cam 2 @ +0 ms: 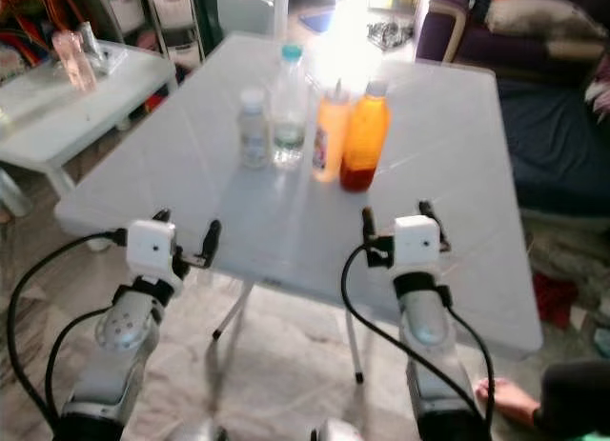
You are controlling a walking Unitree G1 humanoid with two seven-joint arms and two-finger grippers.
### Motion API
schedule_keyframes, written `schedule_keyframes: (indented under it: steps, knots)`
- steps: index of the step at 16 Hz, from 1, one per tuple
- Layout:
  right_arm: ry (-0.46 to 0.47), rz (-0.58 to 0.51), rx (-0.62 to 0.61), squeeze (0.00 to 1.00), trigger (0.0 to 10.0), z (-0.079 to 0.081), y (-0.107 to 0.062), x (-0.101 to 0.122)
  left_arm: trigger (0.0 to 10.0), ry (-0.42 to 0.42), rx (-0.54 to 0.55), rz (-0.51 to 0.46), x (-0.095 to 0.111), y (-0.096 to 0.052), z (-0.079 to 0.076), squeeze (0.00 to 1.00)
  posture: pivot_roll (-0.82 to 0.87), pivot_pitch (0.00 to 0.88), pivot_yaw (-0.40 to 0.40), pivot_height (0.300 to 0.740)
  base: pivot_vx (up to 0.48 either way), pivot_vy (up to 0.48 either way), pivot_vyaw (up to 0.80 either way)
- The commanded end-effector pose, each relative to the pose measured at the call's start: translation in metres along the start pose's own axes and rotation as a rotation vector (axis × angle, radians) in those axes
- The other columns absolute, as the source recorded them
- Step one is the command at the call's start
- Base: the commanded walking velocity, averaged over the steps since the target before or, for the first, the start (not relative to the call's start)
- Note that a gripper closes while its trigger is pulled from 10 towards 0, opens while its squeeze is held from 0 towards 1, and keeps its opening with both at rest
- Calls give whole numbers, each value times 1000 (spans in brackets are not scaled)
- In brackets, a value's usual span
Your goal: Restocking fridge
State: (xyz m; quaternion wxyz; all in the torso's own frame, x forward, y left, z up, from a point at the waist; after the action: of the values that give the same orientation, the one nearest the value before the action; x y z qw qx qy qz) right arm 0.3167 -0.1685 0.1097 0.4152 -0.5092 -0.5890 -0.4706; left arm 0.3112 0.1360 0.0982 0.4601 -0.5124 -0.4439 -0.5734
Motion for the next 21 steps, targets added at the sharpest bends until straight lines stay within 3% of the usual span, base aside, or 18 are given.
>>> schedule_keyframes:
  steps: [1, 3, 8, 15, 17, 21]
  knots:
    - [3, -9, 18, 0, 10000, 8, 0, 3, 10000, 5, 18, 19, -4, -4, 7, 0, 56, 91, -32, 740, 0, 0, 0]
    - [-17, -24, 18, 0, 10000, 7, 0, 6, 10000, 0, 16, 21, -4, -4, 4, 0, 58, 96, -30, 740, 0, 0, 0]
    - [-24, -82, -17, 0, 10000, -13, 10, 26, 10000, 9, 12, 28, -4, -4, 4, 0, 57, 105, -21, 740, 0, 0, 0]
    - [-55, -197, -5, 0, 10000, -36, 45, 71, 10000, 21, 8, 29, -1, -3, 2, 0, 79, 127, -10, 740, 0, 0, 0]
    - [-60, -209, 6, 0, 10000, -37, 48, 76, 10000, 24, 13, 31, -1, -4, 4, 0, 83, 130, -6, 740, 0, 0, 0]
    - [-66, -293, 91, 0, 10000, -31, 75, 114, 10000, 37, -3, 37, 1, -5, 4, 0, 99, 147, 14, 740, 0, 0, 0]
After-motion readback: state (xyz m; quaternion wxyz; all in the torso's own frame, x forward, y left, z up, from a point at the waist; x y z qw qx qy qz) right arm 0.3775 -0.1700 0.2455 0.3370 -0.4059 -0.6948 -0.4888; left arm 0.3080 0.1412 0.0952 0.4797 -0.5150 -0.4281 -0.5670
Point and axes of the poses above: a point about 5 cm out from each wrist's last joint towards the gripper, its own y axis pointing out of the wrist towards the gripper, its own x axis along the axis of the wrist's last joint, z = x × y, the point moved 4 cm from there along y, pointing out of the wrist towards the gripper, and after that the axes turned 2 degrees about -y, right-handed, at the moved point
